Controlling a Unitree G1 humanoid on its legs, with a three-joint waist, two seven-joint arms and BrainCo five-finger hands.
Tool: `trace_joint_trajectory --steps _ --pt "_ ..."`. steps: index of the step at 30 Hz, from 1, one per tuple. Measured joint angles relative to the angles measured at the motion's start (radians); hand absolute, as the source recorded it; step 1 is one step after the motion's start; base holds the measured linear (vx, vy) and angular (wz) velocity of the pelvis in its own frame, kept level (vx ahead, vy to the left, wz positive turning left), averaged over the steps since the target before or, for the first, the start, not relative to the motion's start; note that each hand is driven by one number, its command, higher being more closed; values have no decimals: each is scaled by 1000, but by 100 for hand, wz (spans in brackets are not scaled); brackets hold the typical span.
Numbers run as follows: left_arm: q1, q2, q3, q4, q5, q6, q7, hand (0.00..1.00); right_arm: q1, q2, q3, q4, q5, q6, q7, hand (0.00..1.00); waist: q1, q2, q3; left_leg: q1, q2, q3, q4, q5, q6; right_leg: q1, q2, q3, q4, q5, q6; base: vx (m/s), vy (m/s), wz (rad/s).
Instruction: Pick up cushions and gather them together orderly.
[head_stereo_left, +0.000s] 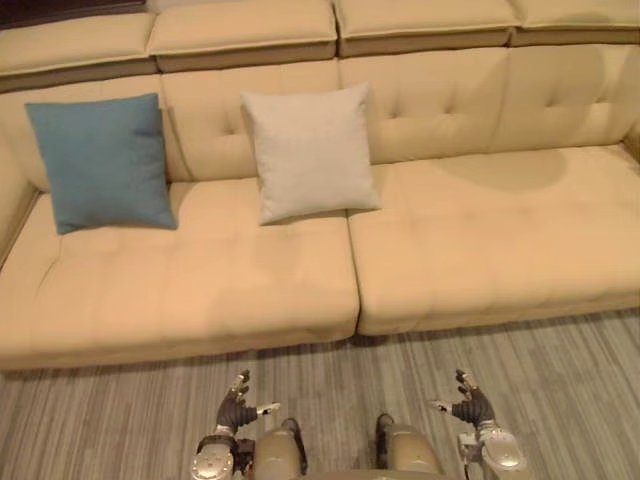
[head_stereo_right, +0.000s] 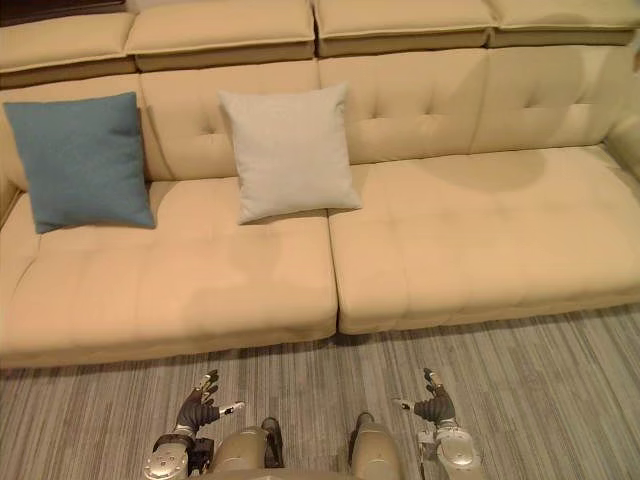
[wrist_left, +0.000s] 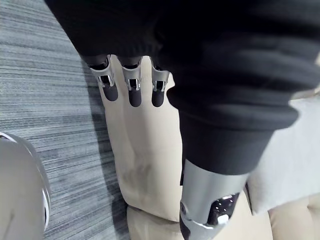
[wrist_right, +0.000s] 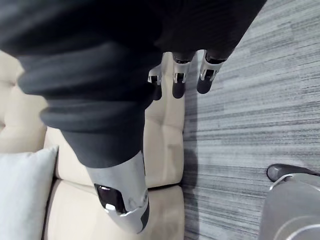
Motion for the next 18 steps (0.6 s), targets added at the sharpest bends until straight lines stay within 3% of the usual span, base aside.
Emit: trace_joint_trajectory --steps 5,8,9,10,11,12,13,14,16,18 --pt "-10 10 0 -22 0 5 0 0 -27 1 -26 -22 2 3 -5 0 -29 20 -7 33 -2 97 26 -11 31 -18 48 191 -119 129 32 31 144 -107" --pt "-29 17 0 -32 0 7 0 0 -50 0 -24 -28 4 3 -10 0 -42 21 -5 43 14 173 25 -26 47 -58 76 222 -148 206 26 0 46 -153" --pt "-50 22 1 -40 0 7 1 0 -55 0 -20 -37 4 3 -15 0 -41 25 -2 63 43 251 17 -34 48 -80 91 153 -179 272 -12 -55 -17 -181" --pt "-54 23 0 -55 0 6 1 0 -65 1 -18 -43 4 4 -17 0 -45 26 2 96 60 325 4 -58 47 -77 77 3 -186 249 -88 -59 -29 -180" --pt "-59 24 0 -57 0 6 1 0 -67 0 -20 -45 4 4 -19 0 -50 27 11 117 62 357 1 -63 46 -79 62 -77 -168 227 -114 -45 -32 -179" --pt "-73 23 -6 -58 0 10 0 0 -68 -12 -20 -44 4 4 -19 0 -71 40 23 181 70 451 -25 -69 39 -70 -25 -349 -110 161 -179 -22 2 -169" --pt "-71 20 -12 -60 0 11 0 0 -68 -12 -19 -44 4 4 -19 0 -70 47 22 211 74 503 -40 -72 33 -57 -69 -484 -83 140 -209 -24 -20 -217" --pt "-69 23 -27 -60 0 16 0 0 -76 -10 -15 -44 4 4 -19 0 -68 55 22 245 80 579 -61 -77 24 -41 -115 -640 -55 122 -225 -9 -52 -173" --pt "-77 25 -43 -61 1 21 -2 0 -94 -9 -4 -45 3 4 -18 0 -68 57 16 285 94 697 -53 -85 -18 -42 -132 -746 -35 113 -202 125 -134 -209" --pt "-101 23 -43 -60 1 30 -3 0 -97 -8 4 -44 3 5 -18 0 -69 62 15 302 140 738 44 -84 -57 -83 -66 -657 -24 111 -190 263 -193 -205"
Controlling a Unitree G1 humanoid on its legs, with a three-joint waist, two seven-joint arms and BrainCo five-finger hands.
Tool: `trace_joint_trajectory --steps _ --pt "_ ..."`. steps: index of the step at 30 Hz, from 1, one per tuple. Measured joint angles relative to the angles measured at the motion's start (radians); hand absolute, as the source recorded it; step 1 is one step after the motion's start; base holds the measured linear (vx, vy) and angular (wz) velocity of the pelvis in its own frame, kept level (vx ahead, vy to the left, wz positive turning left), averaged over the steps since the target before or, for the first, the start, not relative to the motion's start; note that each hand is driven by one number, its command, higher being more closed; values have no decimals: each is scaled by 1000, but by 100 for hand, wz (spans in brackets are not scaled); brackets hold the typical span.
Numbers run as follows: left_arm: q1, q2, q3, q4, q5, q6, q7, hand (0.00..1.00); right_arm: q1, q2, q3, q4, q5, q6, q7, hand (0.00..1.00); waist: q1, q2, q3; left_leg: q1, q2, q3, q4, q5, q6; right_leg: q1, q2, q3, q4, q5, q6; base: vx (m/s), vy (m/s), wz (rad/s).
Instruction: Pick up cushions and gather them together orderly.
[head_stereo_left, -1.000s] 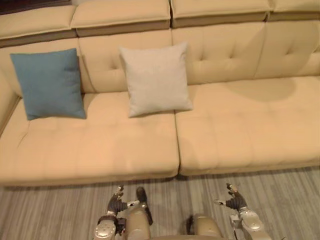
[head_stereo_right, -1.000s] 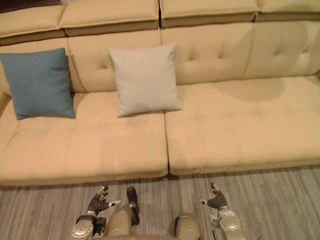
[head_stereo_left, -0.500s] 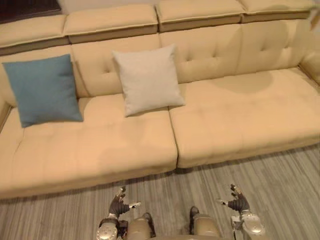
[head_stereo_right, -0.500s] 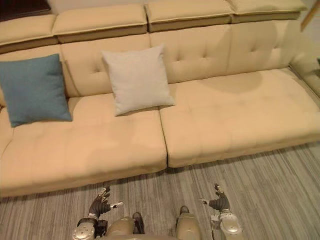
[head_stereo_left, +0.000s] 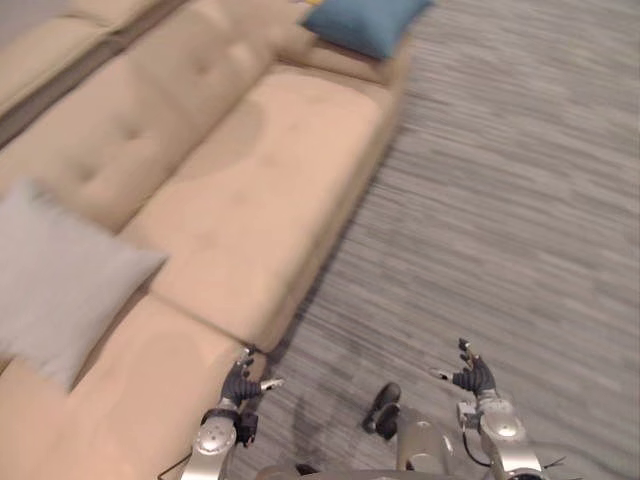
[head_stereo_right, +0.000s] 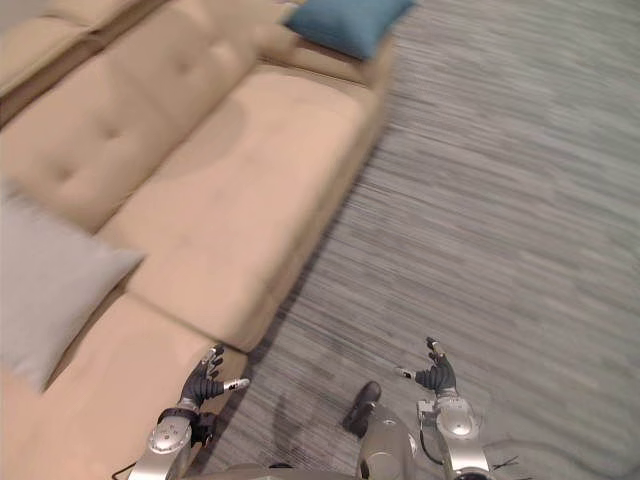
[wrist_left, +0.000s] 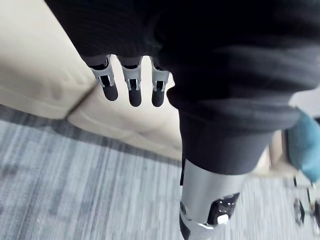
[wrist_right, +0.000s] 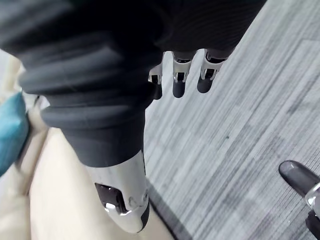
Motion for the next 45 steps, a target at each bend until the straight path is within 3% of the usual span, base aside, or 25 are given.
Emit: trace_joint_trajectory --steps 2,4,5,6,8,12,14,16,18,19,20,21,23,27,29,30,33,34,35,36,37,39,41,43,45 --pt "-18 -7 -3 -2 0 0 0 0 1 -1 13 0 0 0 -1 0 1 11 -2 -13 93 -63 184 16 27 7 66 74 -1 -12 -10 294 -189 -159" --pt "-12 -13 -22 -4 -1 -3 2 0 -4 1 63 0 0 0 -3 0 16 15 0 -105 167 -331 495 123 197 56 163 215 -27 -42 -30 341 -121 -217" --pt "-10 -27 -37 -6 -1 -4 2 0 -13 0 86 5 0 0 -9 0 36 18 3 -185 114 -501 588 77 135 75 188 286 -28 -52 -32 311 -60 -209" --pt "-8 -36 -37 -5 -2 -5 4 0 -21 -1 98 17 0 0 -12 0 42 16 5 -227 79 -576 613 59 115 88 195 319 -28 -55 -34 232 40 -168" --pt "2 -51 -46 -6 -11 -7 9 0 -28 9 118 51 0 0 -23 0 72 2 22 -353 -18 -734 573 19 121 173 207 415 -59 -71 -31 348 105 -139" --pt "34 -54 -61 -38 -20 -12 25 0 -44 7 137 55 3 -1 -26 0 92 15 38 -509 -122 -800 240 55 71 262 193 488 -118 -102 12 334 149 -60" --pt "54 -61 -57 -56 -21 -13 30 0 -52 8 126 87 27 -3 -32 0 130 28 35 -513 -158 -766 -84 146 38 331 196 514 -176 -123 46 426 215 -36" --pt "59 -59 -55 -56 -22 -12 34 0 -60 12 127 100 30 -3 -40 0 152 23 32 -516 -159 -764 -107 223 120 351 200 536 -166 -169 70 516 229 -34" --pt "70 -58 -48 -54 -21 -9 39 0 -59 35 124 134 29 -5 -43 0 165 -52 8 -515 -218 -747 -37 237 186 336 128 548 -15 -277 146 619 237 -12" --pt "68 -63 -49 -51 -21 -7 43 0 -66 38 117 153 29 -4 -42 0 164 -65 6 -509 -230 -744 -14 209 217 306 107 546 82 -292 175 661 210 3" --pt "60 -68 -59 -46 -22 0 43 0 -80 46 91 178 29 -1 -44 0 157 -72 8 -465 -246 -742 16 154 236 234 63 540 321 -245 253 677 205 7" --pt "61 -64 -65 -46 -22 5 43 0 -79 51 82 196 28 0 -43 0 147 -74 8 -391 -263 -742 7 114 255 184 14 507 506 -178 256 673 211 9" --pt "70 -53 -68 -47 -25 7 45 0 -69 51 80 198 29 1 -43 0 136 -57 8 -245 -271 -742 -28 55 250 148 -46 410 625 -217 171 605 148 -11" --pt "33 -12 -66 -52 -48 7 46 0 -71 52 75 195 30 -2 -41 0 111 -31 3 -119 -272 -773 -103 0 238 -29 -40 300 418 -248 152 651 84 20" --pt "-6 -13 -64 -39 -52 8 47 0 -67 30 69 196 32 3 -40 0 87 -8 27 -31 -241 -817 -141 -7 202 -72 37 355 84 -145 172 799 -26 67" --pt "-9 -10 -62 -34 -50 8 50 0 -52 31 51 195 33 9 -41 0 80 -15 28 14 -242 -853 -145 -9 167 -82 65 442 -121 -27 197 702 -85 81" --pt "4 -2 -59 -21 -37 7 57 0 -2 36 43 194 36 21 -40 0 60 -43 13 62 -233 -936 -6 -58 85 -100 65 518 -83 153 136 866 -232 100" --pt "9 -33 -58 -7 -36 9 66 0 10 22 43 191 36 22 -38 0 48 17 5 -18 -158 -943 227 -23 59 -95 93 483 35 124 114 835 -253 51" --pt "16 -47 -57 -5 -37 10 66 0 0 19 48 171 37 22 -38 0 62 44 0 -123 -93 -919 444 133 67 -73 128 474 45 68 93 804 -213 13" --pt "16 -52 -57 -5 -37 10 66 0 -9 19 51 157 37 22 -37 0 72 51 2 -172 -66 -903 532 214 88 -54 147 477 37 52 88 611 -130 -44" --pt "10 -59 -57 1 -37 11 64 0 -32 21 57 147 39 18 -40 0 93 53 9 -262 -5 -863 711 187 127 18 180 486 -5 33 69 606 -128 -36" --pt "-6 -58 -57 -2 -37 11 61 0 -48 29 56 144 48 17 -44 0 99 21 43 -319 -12 -833 776 112 153 197 177 502 -93 20 51 778 -110 -4" --pt "-6 -54 -57 -14 -37 7 57 0 -44 32 53 134 68 13 -47 0 113 -15 44 -396 -70 -800 679 82 177 320 141 508 -171 -2 49 723 -26 11" --pt "-6 -54 -56 -29 -37 6 49 0 -64 18 37 130 74 10 -48 0 125 -37 52 -489 -127 -791 494 82 177 383 105 508 -219 -56 100 545 78 3" --pt "3 -71 -54 -36 -37 7 45 0 -76 -5 6 146 79 7 -52 0 144 25 45 -538 -155 -787 17 193 77 453 110 495 -262 -105 160 531 173 -5"
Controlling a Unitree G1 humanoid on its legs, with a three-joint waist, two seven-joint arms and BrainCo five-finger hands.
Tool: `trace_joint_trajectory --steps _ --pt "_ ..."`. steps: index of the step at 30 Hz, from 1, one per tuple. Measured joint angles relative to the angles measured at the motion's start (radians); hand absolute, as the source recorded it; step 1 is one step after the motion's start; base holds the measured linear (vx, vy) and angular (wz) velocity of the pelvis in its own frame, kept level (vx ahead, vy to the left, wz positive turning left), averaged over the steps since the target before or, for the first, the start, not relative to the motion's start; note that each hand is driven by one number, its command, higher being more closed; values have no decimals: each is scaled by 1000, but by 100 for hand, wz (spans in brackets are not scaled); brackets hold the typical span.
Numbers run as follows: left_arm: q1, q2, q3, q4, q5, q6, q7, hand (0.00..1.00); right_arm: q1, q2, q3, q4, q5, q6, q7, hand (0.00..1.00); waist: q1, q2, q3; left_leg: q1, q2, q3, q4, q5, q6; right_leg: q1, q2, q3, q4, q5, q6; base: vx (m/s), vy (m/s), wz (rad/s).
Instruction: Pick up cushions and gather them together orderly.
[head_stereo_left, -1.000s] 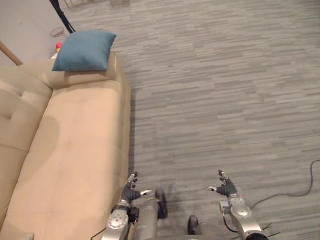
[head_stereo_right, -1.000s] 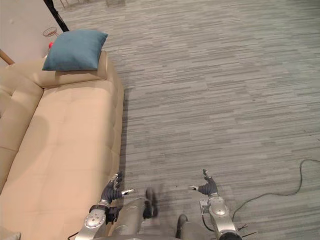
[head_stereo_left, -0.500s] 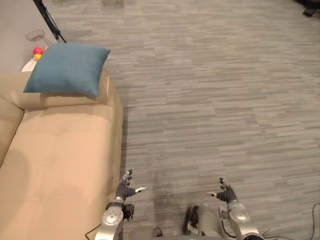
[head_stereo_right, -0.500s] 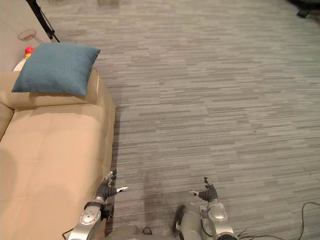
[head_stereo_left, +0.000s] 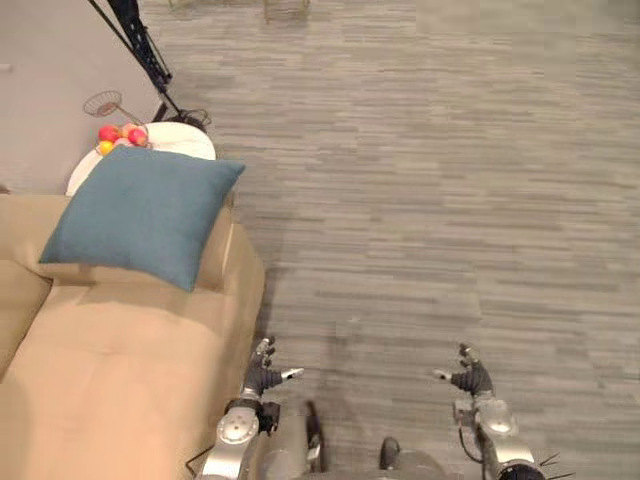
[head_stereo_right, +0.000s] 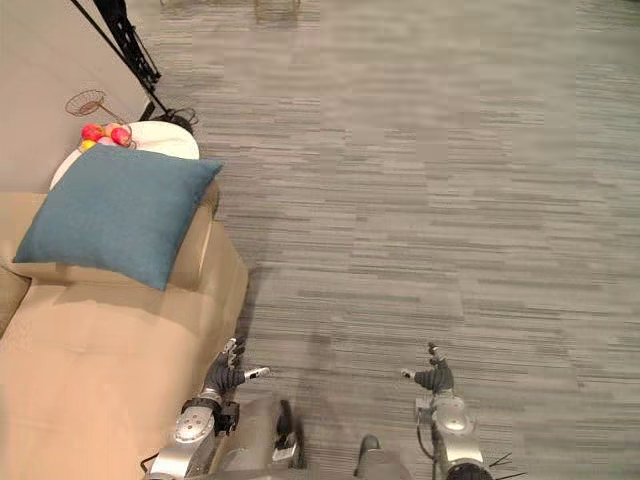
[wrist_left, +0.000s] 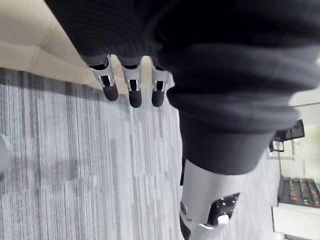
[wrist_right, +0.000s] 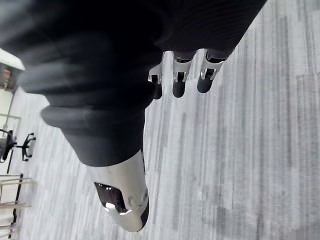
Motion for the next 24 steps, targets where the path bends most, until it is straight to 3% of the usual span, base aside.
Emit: trace_joint_trajectory --steps 1,2,4,5,6,8,9,11,12,13,14,15,16,17,18,19,20,21,22,24 --pt "11 1 3 3 0 1 0 0 -1 -3 -10 11 0 2 -1 0 3 10 4 15 -1 19 -20 109 73 29 5 3 -11 -17 15 589 215 11" --pt "13 -4 21 4 0 5 1 0 -3 20 -5 21 1 10 -4 0 1 -27 1 43 -43 43 -18 66 136 57 -38 0 -4 -30 12 597 210 22" --pt "13 -10 59 -3 1 5 2 0 -5 28 4 14 -1 8 -5 0 4 -38 -5 25 -57 39 68 -7 190 48 -64 -2 66 -37 32 646 239 24" --pt "17 -12 60 -3 1 5 0 0 -10 28 5 15 -2 8 -5 0 17 -46 -9 34 -66 42 122 -75 203 15 -90 14 202 -65 79 567 236 9" --pt "21 -13 59 -3 1 5 0 0 -10 28 5 17 -4 8 -4 0 23 -51 -11 50 -75 45 130 -99 204 -9 -105 26 284 -71 97 546 244 10" --pt "44 -4 56 1 0 6 0 0 -12 38 8 41 -24 9 5 0 15 -76 -25 151 -135 18 109 -157 220 -150 -159 92 703 16 222 564 209 45" --pt "46 0 57 2 0 6 0 0 -4 39 10 46 -31 10 8 0 12 -79 -26 190 -152 -6 92 -165 226 -181 -166 90 815 9 214 563 129 89" --pt "68 5 75 0 -1 5 4 0 21 44 13 57 -56 11 12 0 -5 -72 -34 335 -191 -103 6 -172 234 -252 -181 1 969 -63 99 568 72 108" --pt "73 6 76 1 -2 5 5 0 25 44 14 57 -57 10 12 0 -5 -70 -39 359 -193 -121 -12 -172 234 -272 -181 -18 963 -75 81 499 24 94" --pt "75 14 76 3 -4 5 8 0 32 41 17 54 -58 10 13 0 -3 -65 -47 394 -194 -154 -40 -172 234 -314 -170 -45 915 -100 57 390 -30 104" --pt "67 20 76 10 -17 4 10 0 37 34 20 52 -58 10 22 0 -5 -59 -48 430 -192 -214 -59 -172 233 -366 -129 -41 787 -128 35 484 -50 114" --pt "64 20 77 14 -22 4 11 0 38 32 20 52 -58 10 25 0 -5 -57 -47 438 -192 -241 -59 -172 233 -384 -106 -27 739 -130 32 462 -97 125" --pt "49 20 77 27 -23 5 15 0 43 29 22 48 -58 10 27 0 -6 -54 -48 448 -191 -305 -54 -172 233 -428 -60 26 649 -128 32 529 -186 157" --pt "31 20 76 34 -23 5 25 0 55 25 21 35 -57 10 27 0 -15 -50 -48 452 -189 -408 -41 -174 230 -471 8 155 477 -92 59 435 -167 174" --pt "23 19 76 35 -23 5 26 0 60 23 20 31 -57 10 27 0 -26 -51 -49 449 -189 -443 -29 -177 223 -474 22 204 400 -63 69 423 -216 209" --pt "7 18 77 37 -24 3 28 0 71 21 17 23 -56 11 25 0 -40 -54 -49 447 -189 -486 0 -197 174 -460 27 274 260 14 79 437 -308 233" --pt "-7 16 76 46 -27 0 28 0 94 20 12 12 -49 11 21 0 -38 -58 -48 444 -186 -544 59 -252 90 -433 17 316 181 209 81 437 -308 214" --pt "-17 -6 74 60 -32 2 30 0 92 14 12 14 -49 14 22 0 -31 -29 -52 442 -167 -565 77 -259 78 -425 29 278 199 200 73 489 -377 181" --pt "-7 -24 75 58 -32 -1 28 0 93 11 12 1 -45 14 22 0 -20 -12 -64 418 -137 -576 101 -240 41 -409 21 219 209 180 40 366 -292 136" --pt "-12 -55 84 59 -38 -1 26 0 95 13 9 -74 -23 6 12 0 -29 -10 -66 355 -92 -516 169 -157 -78 -346 -17 74 205 140 -10 400 -345 199"
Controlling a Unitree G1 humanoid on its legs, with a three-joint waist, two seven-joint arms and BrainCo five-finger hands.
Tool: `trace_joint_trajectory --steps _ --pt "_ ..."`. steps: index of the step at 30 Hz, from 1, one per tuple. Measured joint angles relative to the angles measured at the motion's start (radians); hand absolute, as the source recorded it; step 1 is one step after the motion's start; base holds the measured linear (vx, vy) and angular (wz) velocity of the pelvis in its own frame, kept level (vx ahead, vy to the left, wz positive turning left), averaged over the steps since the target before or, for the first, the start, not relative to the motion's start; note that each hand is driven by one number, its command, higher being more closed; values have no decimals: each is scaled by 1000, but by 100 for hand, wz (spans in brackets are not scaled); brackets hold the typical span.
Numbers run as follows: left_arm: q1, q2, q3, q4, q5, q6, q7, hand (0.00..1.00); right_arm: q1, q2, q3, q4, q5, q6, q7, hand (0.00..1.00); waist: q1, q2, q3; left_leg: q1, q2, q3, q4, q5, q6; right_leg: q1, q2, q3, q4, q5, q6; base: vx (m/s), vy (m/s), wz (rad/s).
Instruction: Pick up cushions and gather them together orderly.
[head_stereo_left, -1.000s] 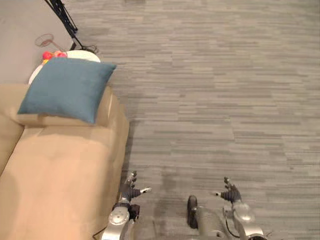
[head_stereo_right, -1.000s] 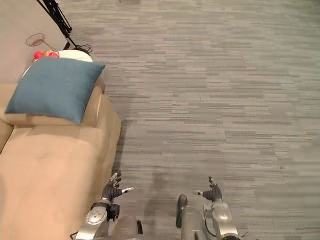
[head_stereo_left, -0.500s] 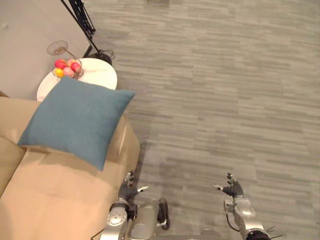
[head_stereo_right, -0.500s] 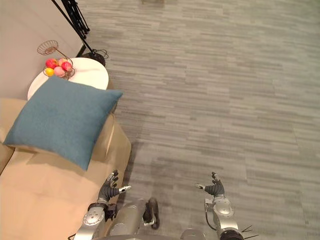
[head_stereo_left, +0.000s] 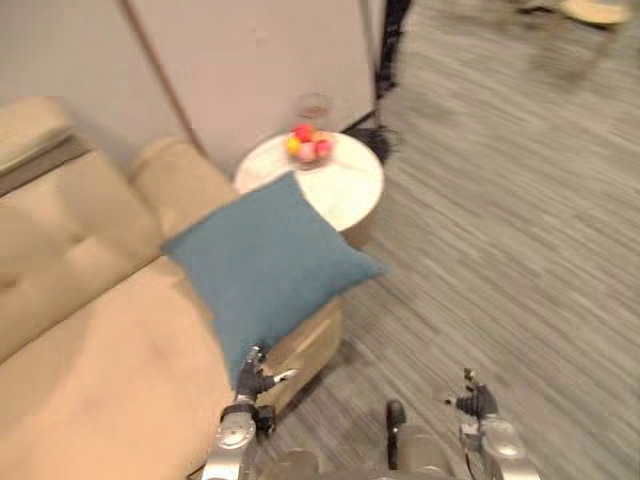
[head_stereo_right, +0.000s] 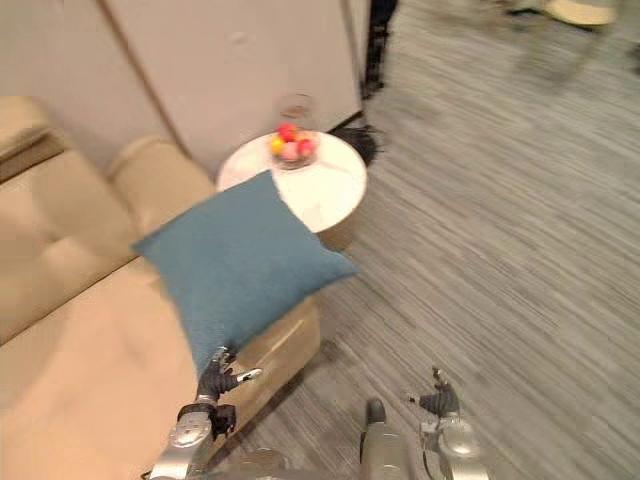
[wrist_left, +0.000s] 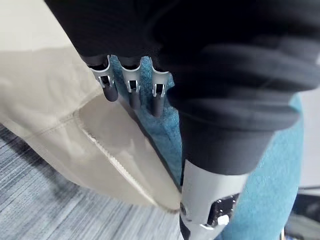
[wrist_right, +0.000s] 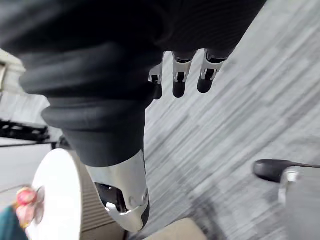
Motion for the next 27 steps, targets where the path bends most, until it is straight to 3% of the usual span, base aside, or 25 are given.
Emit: trace_joint_trajectory --steps 1,4,5,6,7,11,15,18,20,22,25,27 --pt "1 -7 6 -1 -6 0 0 0 -1 2 0 -7 5 -2 -3 0 1 -8 5 -22 16 32 26 7 -9 20 -5 -20 -9 -5 -7 243 -211 193" --pt "4 0 12 -1 -29 0 -1 0 -3 27 -3 -17 22 -19 -9 0 6 -30 9 -91 147 353 50 -23 47 156 -30 -138 -94 -12 -17 144 -84 156" --pt "2 2 11 0 -31 0 -1 0 -7 27 -15 -18 23 -26 -10 0 17 -31 7 -101 185 519 -45 -2 73 182 -46 -193 -112 -16 -7 90 -7 124" --pt "5 2 11 0 -31 0 -1 0 -5 25 -23 -17 23 -28 -10 0 18 -23 3 -106 199 576 -92 53 98 184 -48 -212 -115 -23 4 72 101 129" --pt "1 13 11 14 -30 1 -1 0 -8 26 -37 -2 25 -27 -11 0 20 -13 -8 -117 196 643 -140 66 108 189 -62 -251 -128 -36 27 53 134 101" --pt "12 69 12 23 -26 6 -2 0 -9 67 -44 12 46 -16 -11 0 24 -58 -2 -141 139 674 -193 89 133 205 -101 -318 -177 -15 64 16 149 70" --pt "49 96 14 23 -23 7 -1 0 -15 67 -80 22 52 -15 -13 0 24 -62 -1 -90 95 679 -237 99 149 220 -140 -311 -142 -22 74 -9 89 8" --pt "61 112 13 18 -22 7 -2 0 -40 64 -99 24 51 -14 -29 0 16 -99 7 -68 54 709 -260 63 166 134 -216 -260 58 -124 86 -117 34 -16" --pt "73 126 13 18 -20 7 -2 0 -41 59 -107 24 49 -13 -31 0 -10 -121 11 -50 37 705 -256 49 178 99 -242 -197 163 -150 56 -71 -4 -2" --pt "69 135 14 18 -19 7 -1 0 -38 49 -109 24 42 -12 -33 0 -31 -119 13 -32 43 692 -258 46 183 47 -230 -134 248 -147 11 36 -3 11" --pt "40 158 21 11 -19 6 2 0 -37 38 -117 1 42 -12 -44 0 -51 -118 12 -30 72 671 -257 44 171 13 -127 -13 126 -165 43 58 -69 14" --pt "27 159 25 12 -20 1 3 0 -24 24 -151 -50 39 -12 -57 0 -81 -122 5 -32 85 640 -225 44 143 36 -71 39 26 -73 65 124 -128 37"
